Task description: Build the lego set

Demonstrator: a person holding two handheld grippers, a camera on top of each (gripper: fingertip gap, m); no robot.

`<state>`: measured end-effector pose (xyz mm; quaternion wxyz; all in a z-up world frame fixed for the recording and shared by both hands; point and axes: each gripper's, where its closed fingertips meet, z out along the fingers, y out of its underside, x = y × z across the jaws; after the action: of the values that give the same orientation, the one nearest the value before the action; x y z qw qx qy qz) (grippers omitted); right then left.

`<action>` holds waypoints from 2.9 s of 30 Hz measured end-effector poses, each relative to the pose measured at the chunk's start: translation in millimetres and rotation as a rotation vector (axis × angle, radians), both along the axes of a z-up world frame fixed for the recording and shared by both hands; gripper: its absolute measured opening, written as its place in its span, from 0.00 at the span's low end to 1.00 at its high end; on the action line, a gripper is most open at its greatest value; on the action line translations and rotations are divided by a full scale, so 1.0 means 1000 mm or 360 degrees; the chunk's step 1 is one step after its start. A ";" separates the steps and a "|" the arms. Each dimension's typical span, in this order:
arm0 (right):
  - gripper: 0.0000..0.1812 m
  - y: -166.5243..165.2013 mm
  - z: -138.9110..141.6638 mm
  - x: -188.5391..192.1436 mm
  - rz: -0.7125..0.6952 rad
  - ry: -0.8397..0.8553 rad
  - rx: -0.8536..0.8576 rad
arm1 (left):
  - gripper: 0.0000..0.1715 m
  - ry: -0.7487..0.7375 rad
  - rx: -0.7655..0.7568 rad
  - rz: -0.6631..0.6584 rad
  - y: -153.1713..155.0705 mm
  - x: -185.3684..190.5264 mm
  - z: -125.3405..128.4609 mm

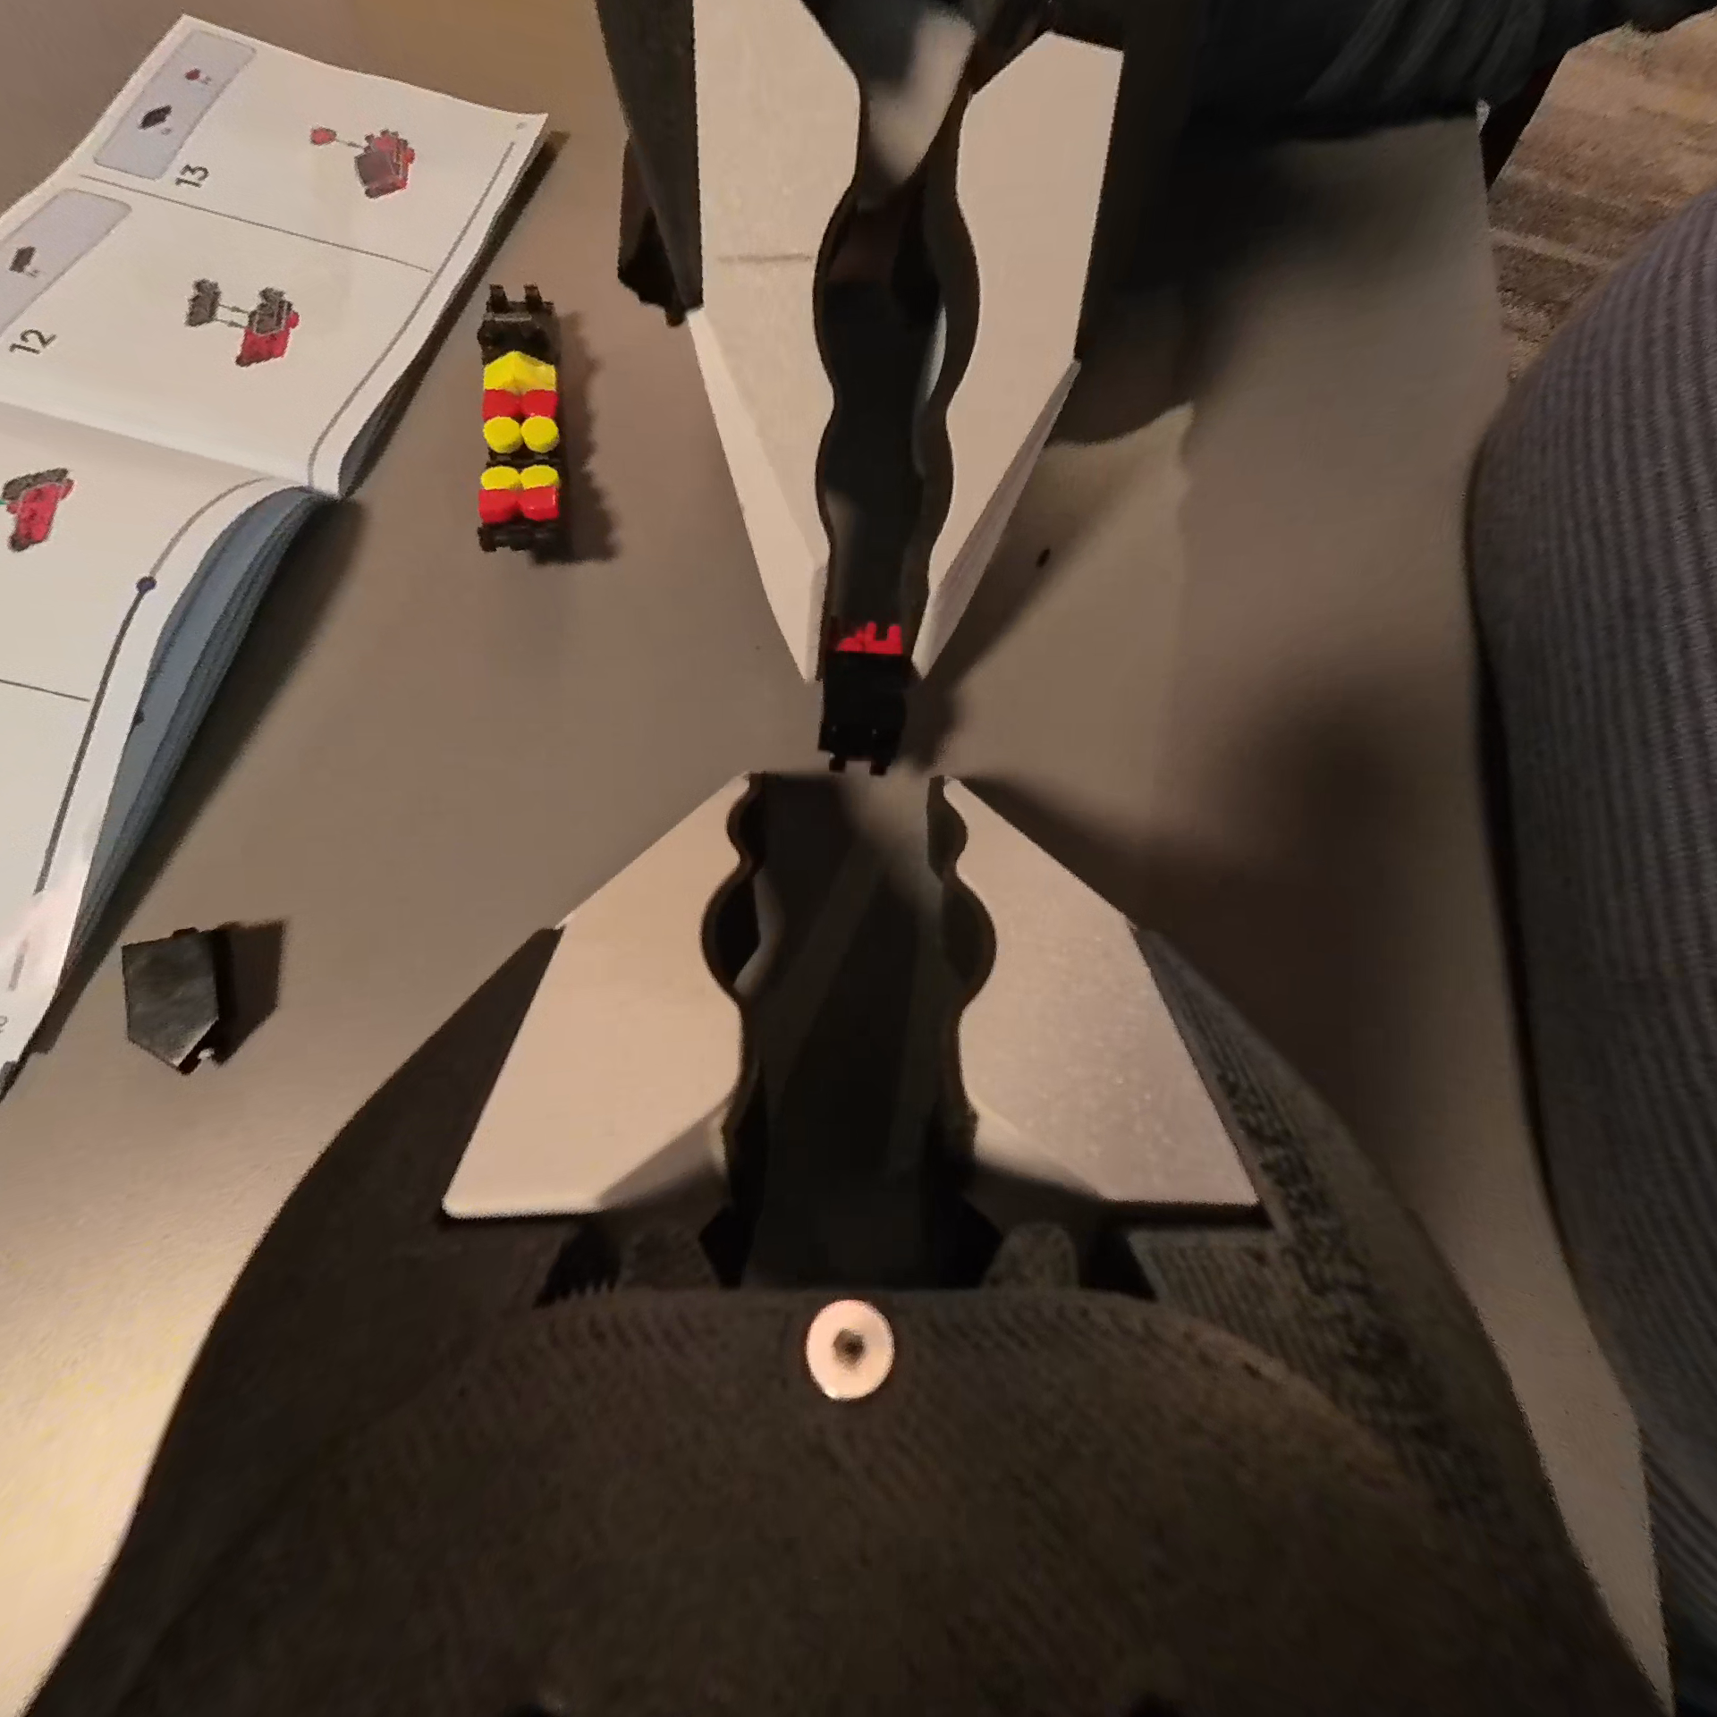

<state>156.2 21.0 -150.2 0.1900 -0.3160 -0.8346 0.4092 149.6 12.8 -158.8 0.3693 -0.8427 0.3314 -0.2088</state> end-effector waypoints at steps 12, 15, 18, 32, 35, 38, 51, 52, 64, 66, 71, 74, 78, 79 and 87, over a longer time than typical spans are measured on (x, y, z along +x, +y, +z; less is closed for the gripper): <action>0.08 0.026 0.030 0.003 -0.0037 0.0035 -0.0013 | 0.20 -0.0016 -0.0004 0.0006 0.001 0.000 0.000; 0.08 0.037 0.041 0.005 -0.0099 -0.0003 -0.0042 | 0.20 -0.0008 0.0002 0.0015 0.002 -0.001 0.000; 0.08 0.044 0.048 0.008 -0.0172 -0.0083 -0.0062 | 0.20 0.0007 0.0146 0.0041 0.009 -0.001 0.008; 0.08 0.035 0.059 0.020 -0.0221 -0.0345 -0.0305 | 0.32 0.0846 0.1663 0.0006 0.041 0.014 0.062; 0.08 0.030 0.059 0.022 -0.0202 -0.0369 -0.0323 | 0.30 0.0864 0.1714 -0.0037 0.043 0.020 0.063; 0.08 0.026 0.058 0.023 -0.0181 -0.0390 -0.0339 | 0.29 0.0888 0.1759 -0.0084 0.044 0.026 0.063; 0.08 0.021 0.056 0.025 -0.0158 -0.0443 -0.0394 | 0.17 0.0905 0.1805 -0.0167 0.039 0.035 0.061; 0.08 0.021 0.056 0.025 -0.0156 -0.0444 -0.0393 | 0.16 0.0903 0.1806 -0.0167 0.039 0.035 0.062; 0.08 0.018 0.049 0.027 -0.0126 -0.0473 -0.0396 | 0.11 0.0935 0.1828 -0.0209 0.035 0.038 0.060; 0.08 0.019 0.048 0.027 -0.0128 -0.0478 -0.0392 | 0.11 0.0949 0.1831 -0.0218 0.035 0.038 0.059; 0.08 0.021 0.046 0.026 -0.0133 -0.0481 -0.0397 | 0.11 0.0939 0.1811 -0.0232 0.034 0.038 0.057; 0.08 0.022 0.045 0.025 -0.0135 -0.0480 -0.0403 | 0.12 0.0936 0.1795 -0.0239 0.034 0.038 0.056; 0.08 0.024 0.044 0.024 -0.0139 -0.0478 -0.0403 | 0.12 0.0939 0.1779 -0.0243 0.035 0.038 0.055; 0.08 0.024 0.043 0.024 -0.0142 -0.0476 -0.0402 | 0.12 0.0939 0.1775 -0.0241 0.035 0.038 0.054; 0.08 0.027 0.043 0.024 -0.0153 -0.0460 -0.0363 | 0.15 0.0895 0.1748 -0.0196 0.036 0.035 0.057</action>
<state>180.3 47.8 -107.2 0.0504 -0.4307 -0.7853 0.4419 184.4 48.9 -101.9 0.6348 -0.5318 0.5232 0.2013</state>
